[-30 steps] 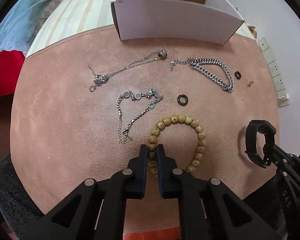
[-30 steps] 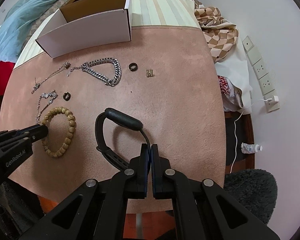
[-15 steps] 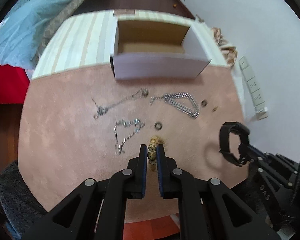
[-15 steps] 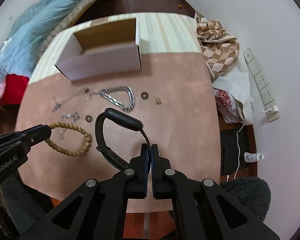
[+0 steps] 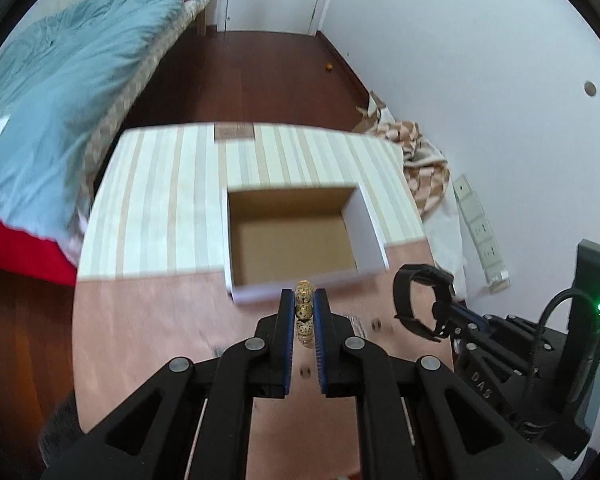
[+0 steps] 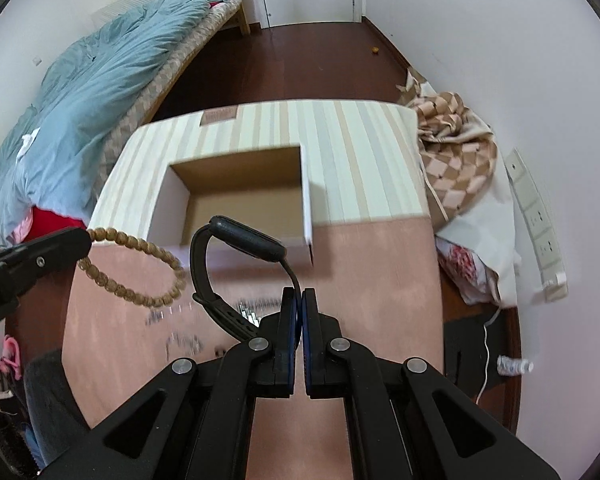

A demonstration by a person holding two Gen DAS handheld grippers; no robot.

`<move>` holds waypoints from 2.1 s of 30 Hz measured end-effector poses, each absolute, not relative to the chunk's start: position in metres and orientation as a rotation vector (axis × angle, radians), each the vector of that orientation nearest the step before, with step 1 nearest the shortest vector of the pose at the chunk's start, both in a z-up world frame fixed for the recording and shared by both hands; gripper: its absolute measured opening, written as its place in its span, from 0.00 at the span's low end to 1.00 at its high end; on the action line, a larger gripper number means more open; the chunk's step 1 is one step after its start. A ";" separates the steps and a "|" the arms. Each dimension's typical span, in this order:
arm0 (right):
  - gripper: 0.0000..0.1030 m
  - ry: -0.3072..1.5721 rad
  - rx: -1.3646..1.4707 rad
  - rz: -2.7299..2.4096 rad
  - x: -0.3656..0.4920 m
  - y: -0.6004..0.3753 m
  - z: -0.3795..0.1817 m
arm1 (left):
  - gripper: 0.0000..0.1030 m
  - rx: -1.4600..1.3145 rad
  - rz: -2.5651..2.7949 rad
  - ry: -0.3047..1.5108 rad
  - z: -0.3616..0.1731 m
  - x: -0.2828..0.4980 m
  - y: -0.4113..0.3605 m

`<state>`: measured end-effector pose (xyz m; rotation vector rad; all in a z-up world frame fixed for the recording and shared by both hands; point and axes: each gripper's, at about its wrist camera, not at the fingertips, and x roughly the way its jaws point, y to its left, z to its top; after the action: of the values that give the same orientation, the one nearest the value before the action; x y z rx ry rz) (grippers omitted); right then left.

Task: Organize jewelry
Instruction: 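Carry the bracelet with the left tool into the box while the right tool carries the band there, then open both tools and lift them out of the box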

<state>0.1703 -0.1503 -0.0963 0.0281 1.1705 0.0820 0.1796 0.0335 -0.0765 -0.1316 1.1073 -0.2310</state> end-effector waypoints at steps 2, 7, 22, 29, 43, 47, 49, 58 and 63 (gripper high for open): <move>0.02 1.185 0.040 0.090 0.190 -0.144 -0.100 | 0.06 -0.128 -0.228 1.101 -0.076 0.197 0.037; 0.02 1.245 0.081 0.102 0.235 -0.133 -0.121 | 0.06 -0.149 -0.227 1.131 -0.091 0.240 0.047; 0.53 1.340 0.074 0.095 0.297 -0.123 -0.175 | 0.15 -0.214 -0.171 1.276 -0.136 0.298 0.056; 0.82 1.274 0.024 0.109 0.279 -0.115 -0.152 | 0.80 -0.097 -0.042 1.171 -0.121 0.285 0.065; 0.94 1.203 -0.123 0.017 0.229 -0.123 -0.138 | 1.00 -0.007 0.068 1.143 -0.138 0.224 0.064; 0.94 1.178 -0.122 0.009 0.216 -0.128 -0.127 | 1.00 -0.002 0.074 1.126 -0.133 0.211 0.058; 0.94 1.159 -0.121 0.007 0.209 -0.129 -0.119 | 1.00 -0.003 0.076 1.109 -0.127 0.204 0.057; 0.94 1.059 -0.125 -0.028 0.169 -0.135 -0.072 | 1.00 -0.002 0.081 1.039 -0.094 0.162 0.053; 0.94 1.005 -0.119 -0.024 0.142 -0.137 -0.042 | 1.00 -0.007 0.086 0.992 -0.069 0.135 0.054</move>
<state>0.1418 -0.1365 -0.0417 -0.1191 1.0050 -0.0237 0.1350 0.0539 -0.0692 -0.0073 0.9919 0.0862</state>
